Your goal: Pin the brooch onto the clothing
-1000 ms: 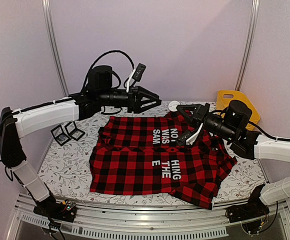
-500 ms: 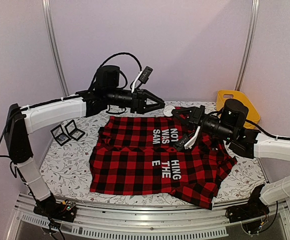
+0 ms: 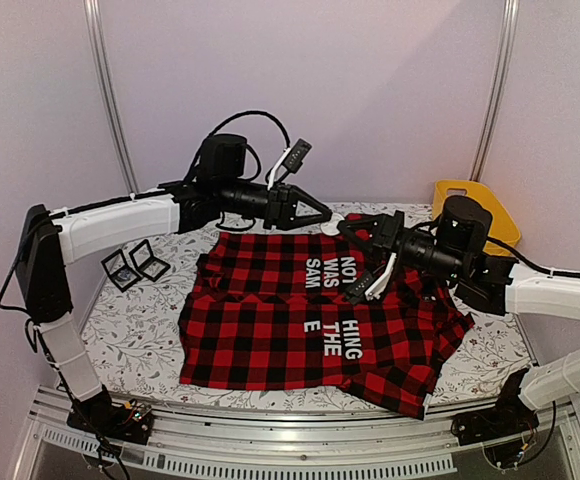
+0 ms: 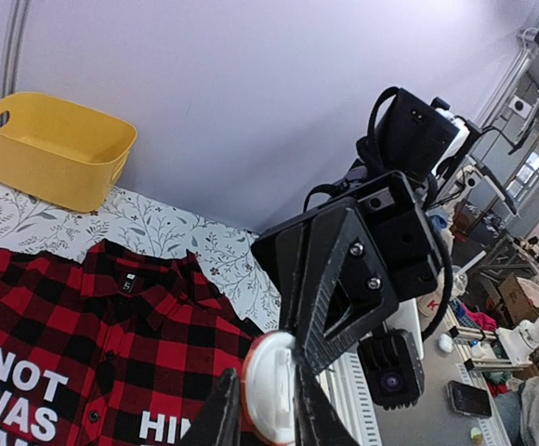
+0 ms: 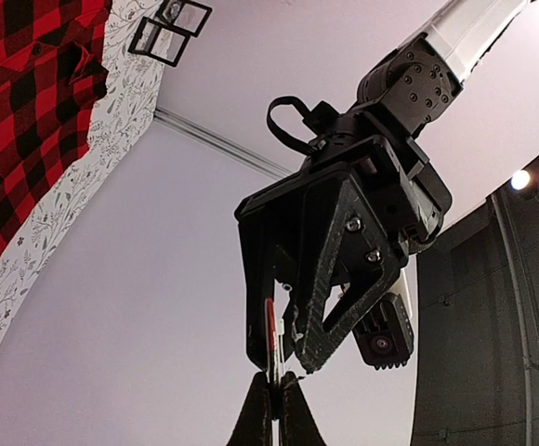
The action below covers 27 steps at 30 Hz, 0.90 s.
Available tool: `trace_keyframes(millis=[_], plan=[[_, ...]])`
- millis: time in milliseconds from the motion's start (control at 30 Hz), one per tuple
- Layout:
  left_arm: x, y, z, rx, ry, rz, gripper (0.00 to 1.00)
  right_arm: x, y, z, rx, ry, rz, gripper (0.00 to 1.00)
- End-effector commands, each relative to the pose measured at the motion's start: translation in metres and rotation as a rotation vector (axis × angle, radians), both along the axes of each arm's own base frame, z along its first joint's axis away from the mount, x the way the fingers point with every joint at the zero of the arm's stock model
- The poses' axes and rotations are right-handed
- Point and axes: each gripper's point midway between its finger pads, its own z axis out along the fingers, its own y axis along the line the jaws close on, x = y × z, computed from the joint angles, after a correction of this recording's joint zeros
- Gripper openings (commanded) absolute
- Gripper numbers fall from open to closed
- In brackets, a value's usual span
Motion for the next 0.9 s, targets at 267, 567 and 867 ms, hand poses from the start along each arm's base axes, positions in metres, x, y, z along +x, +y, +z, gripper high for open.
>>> trace_keyframes(millis=[267,567,867], plan=[[0.002,0.003,0.002,0.005,0.002,-0.018,0.01,0.0,0.005,0.009,-0.067,-0.155,0.008,0.0],[-0.003,0.007,0.005,-0.009,-0.021,-0.022,0.0,0.003,0.003,0.016,-0.034,-0.147,-0.014,0.03],[0.004,0.016,0.018,-0.04,-0.105,0.091,0.0,0.005,-0.002,0.026,0.116,-0.019,-0.031,0.38]])
